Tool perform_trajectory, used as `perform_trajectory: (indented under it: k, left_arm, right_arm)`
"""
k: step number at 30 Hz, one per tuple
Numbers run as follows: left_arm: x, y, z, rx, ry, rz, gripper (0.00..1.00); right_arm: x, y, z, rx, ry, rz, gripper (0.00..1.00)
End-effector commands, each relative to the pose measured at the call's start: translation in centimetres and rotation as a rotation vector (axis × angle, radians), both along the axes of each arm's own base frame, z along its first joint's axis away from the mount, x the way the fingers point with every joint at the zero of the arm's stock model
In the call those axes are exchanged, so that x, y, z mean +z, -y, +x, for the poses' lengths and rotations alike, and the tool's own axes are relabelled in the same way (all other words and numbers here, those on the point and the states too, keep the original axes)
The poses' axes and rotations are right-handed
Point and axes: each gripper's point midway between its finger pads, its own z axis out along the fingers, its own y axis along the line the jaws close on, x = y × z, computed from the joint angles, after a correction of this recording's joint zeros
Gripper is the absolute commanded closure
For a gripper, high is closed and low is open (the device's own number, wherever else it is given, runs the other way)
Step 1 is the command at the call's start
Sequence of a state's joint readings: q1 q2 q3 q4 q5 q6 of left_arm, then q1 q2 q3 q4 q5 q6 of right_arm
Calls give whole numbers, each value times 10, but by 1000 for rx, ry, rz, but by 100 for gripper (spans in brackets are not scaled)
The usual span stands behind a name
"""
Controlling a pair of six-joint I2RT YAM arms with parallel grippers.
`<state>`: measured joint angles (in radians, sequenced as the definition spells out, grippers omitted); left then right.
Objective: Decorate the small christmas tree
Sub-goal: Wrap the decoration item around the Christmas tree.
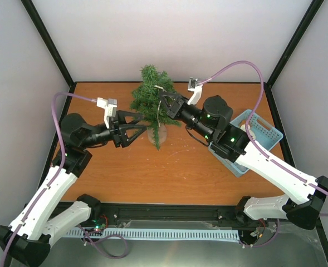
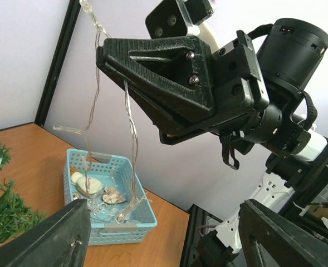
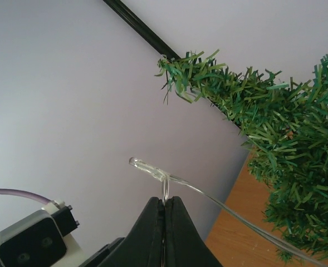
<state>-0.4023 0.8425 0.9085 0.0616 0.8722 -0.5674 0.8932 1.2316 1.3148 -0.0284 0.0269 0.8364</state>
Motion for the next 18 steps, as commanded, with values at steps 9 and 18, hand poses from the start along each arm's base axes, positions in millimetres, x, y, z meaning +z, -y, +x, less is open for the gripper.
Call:
perform_trajectory:
  k: [9, 18]
  left_arm:
    - [8, 12, 6, -85, 9, -59, 34]
    - [14, 18, 9, -128, 4, -79, 46]
  right_arm:
    - [5, -8, -5, -51, 27, 66, 97]
    - [2, -17, -9, -21, 30, 50, 97]
